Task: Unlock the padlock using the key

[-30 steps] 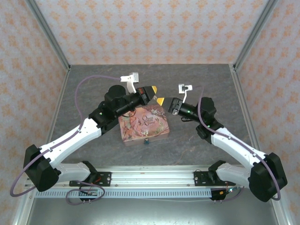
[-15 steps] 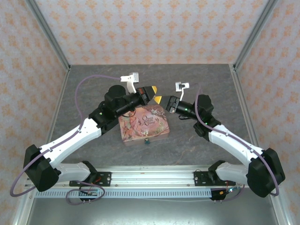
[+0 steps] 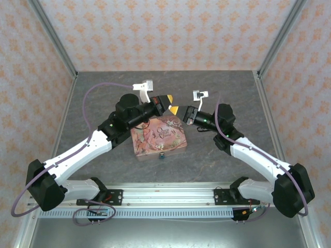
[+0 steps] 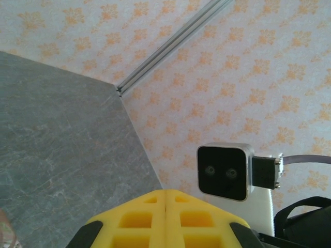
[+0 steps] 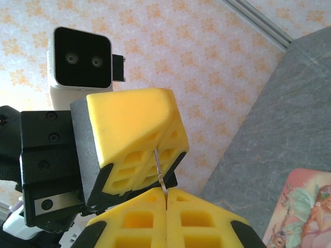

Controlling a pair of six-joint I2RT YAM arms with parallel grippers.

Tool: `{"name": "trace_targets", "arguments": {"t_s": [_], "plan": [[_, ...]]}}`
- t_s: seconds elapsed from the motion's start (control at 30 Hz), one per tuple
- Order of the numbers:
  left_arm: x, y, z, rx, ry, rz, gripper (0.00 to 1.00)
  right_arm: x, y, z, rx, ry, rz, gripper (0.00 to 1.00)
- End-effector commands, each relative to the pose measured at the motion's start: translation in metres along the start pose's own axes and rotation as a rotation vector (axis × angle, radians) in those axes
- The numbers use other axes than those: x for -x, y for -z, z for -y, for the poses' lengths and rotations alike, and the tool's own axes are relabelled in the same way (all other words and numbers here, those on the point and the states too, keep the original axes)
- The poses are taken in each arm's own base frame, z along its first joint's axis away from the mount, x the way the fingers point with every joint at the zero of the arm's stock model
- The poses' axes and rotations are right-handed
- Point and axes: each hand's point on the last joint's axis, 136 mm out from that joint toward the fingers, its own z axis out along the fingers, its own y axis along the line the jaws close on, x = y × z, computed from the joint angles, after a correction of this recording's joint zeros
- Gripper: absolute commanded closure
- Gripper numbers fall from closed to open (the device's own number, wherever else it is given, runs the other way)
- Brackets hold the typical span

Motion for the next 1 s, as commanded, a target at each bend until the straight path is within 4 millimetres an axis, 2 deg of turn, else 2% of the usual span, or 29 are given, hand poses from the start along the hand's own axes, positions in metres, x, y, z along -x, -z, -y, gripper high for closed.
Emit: {"name": "trace_targets", "arguments": {"t_s": [0.0,0.13,0.27,0.33,0.43,0.6,0.73,0.97], "plan": [[0.003,0.011,-0.005,0.064,-0.073,0.009,0.92,0.005,0.006,-0.011,-0.028,0.085,0.014,1.00],[0.007,0.028,-0.022,0.183,-0.140,0.014,0.64,-0.003,0.018,0.012,-0.175,0.115,-0.006,1.00],[-0.002,0.042,-0.043,0.294,-0.212,-0.033,0.25,-0.009,0.039,0.052,-0.422,0.145,-0.018,1.00],[-0.012,0.047,-0.060,0.360,-0.219,-0.072,0.16,-0.007,0.053,0.068,-0.540,0.160,-0.001,1.00],[-0.034,0.049,-0.090,0.449,-0.246,-0.148,0.12,-0.004,0.079,0.092,-0.730,0.180,0.027,1.00],[-0.079,0.036,-0.130,0.531,-0.212,-0.289,0.12,0.002,0.108,0.111,-0.920,0.194,0.066,1.00],[-0.100,0.018,-0.151,0.569,-0.183,-0.347,0.12,-0.001,0.109,0.117,-0.938,0.183,0.055,1.00],[-0.113,-0.008,-0.163,0.568,-0.181,-0.390,0.13,-0.007,0.107,0.126,-0.947,0.160,0.032,1.00]]}}
